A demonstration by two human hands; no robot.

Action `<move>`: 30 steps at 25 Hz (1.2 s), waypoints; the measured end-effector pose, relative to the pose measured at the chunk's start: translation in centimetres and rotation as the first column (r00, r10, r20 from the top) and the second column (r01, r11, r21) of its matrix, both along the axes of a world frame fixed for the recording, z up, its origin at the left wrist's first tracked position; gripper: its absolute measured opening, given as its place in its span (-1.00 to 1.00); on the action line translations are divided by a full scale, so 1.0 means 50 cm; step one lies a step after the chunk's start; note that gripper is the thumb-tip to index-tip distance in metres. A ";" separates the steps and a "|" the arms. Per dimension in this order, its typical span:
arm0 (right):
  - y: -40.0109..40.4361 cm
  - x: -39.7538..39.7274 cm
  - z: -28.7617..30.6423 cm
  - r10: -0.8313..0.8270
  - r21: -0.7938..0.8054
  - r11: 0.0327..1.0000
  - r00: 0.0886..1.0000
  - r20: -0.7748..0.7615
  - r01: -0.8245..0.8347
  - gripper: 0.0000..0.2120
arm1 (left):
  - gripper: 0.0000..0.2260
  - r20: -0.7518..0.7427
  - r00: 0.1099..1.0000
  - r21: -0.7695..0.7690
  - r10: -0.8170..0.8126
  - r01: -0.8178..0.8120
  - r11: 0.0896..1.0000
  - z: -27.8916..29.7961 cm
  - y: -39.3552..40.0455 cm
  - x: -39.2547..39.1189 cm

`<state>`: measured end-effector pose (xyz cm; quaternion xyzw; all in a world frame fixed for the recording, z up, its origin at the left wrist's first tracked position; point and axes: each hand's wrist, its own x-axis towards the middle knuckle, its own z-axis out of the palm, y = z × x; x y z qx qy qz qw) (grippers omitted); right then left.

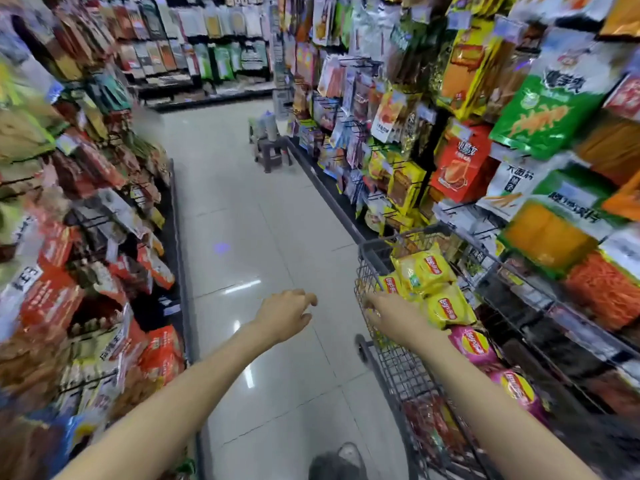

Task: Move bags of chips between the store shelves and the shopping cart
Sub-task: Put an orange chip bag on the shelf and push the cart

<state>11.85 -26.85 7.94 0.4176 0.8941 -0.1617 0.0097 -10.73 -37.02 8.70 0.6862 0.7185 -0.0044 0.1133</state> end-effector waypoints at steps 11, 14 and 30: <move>0.274 0.286 -0.131 -0.482 -0.169 0.847 0.862 0.158 0.504 -0.83 | -0.66 0.019 0.917 -0.104 -0.399 0.399 0.911 -0.095 0.522 0.197; 0.267 0.343 -0.154 -0.557 -0.197 0.784 0.807 0.197 0.589 -0.76 | -0.69 0.049 0.845 -0.163 -0.532 0.533 0.831 -0.150 0.576 0.260; 0.055 0.432 -0.384 -0.934 -0.501 -0.088 0.103 0.342 0.861 -0.70 | -0.61 0.234 0.416 -0.508 -0.879 0.823 0.255 -0.397 0.701 0.517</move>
